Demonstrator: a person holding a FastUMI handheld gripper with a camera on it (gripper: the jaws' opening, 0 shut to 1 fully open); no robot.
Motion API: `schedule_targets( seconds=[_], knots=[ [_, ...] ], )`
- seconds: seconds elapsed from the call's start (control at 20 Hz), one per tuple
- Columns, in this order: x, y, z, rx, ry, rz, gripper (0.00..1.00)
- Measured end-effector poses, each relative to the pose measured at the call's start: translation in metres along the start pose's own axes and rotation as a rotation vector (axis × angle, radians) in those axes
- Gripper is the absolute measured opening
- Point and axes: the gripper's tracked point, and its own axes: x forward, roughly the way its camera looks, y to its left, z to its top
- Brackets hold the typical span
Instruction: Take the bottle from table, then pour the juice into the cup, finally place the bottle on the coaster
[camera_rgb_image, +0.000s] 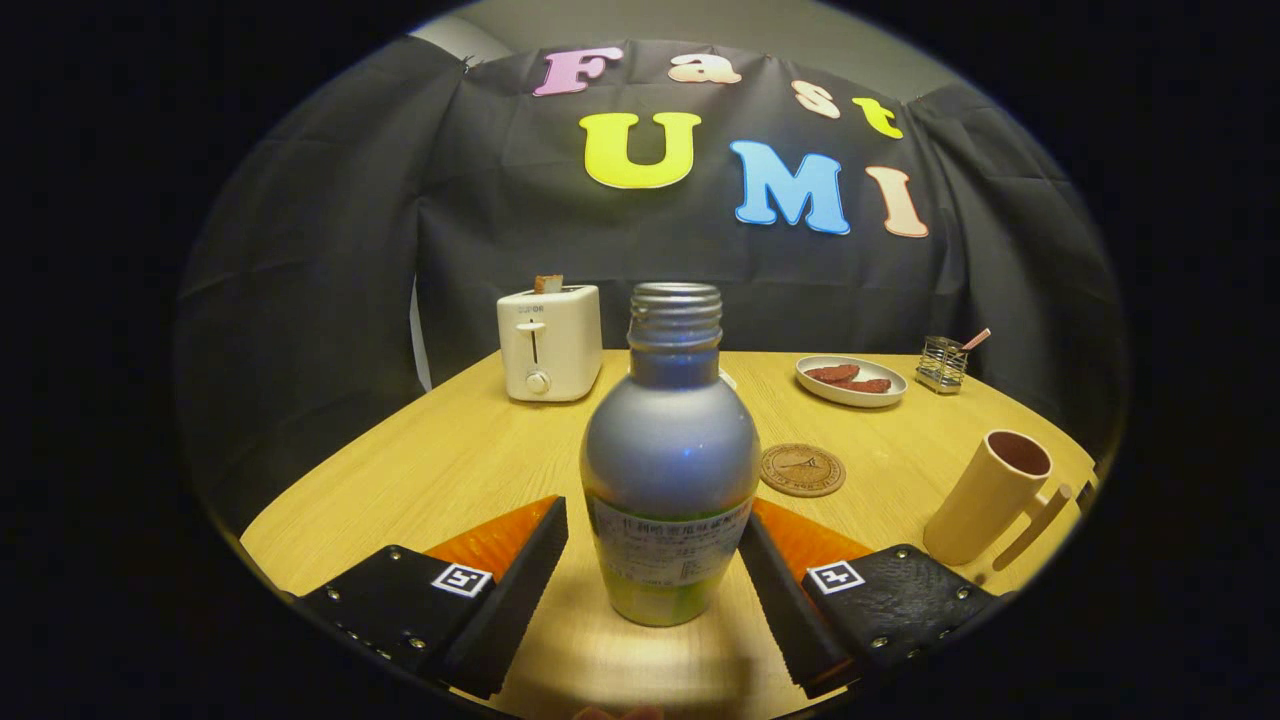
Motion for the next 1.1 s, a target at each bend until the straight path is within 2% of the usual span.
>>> schedule_targets(
  seconds=[0.4,0.5,0.6,0.85,1.1],
  knots=[
    [0.001,-0.01,-0.02,0.021,0.056,-0.038,0.99],
    [0.001,-0.008,-0.02,0.02,0.058,-0.034,0.92],
    [0.001,-0.008,-0.019,0.016,0.064,-0.029,0.81],
    [0.0,-0.004,-0.01,0.083,0.097,0.018,0.76],
    [-0.006,-0.01,0.016,0.143,0.08,0.035,0.76]
  ],
)
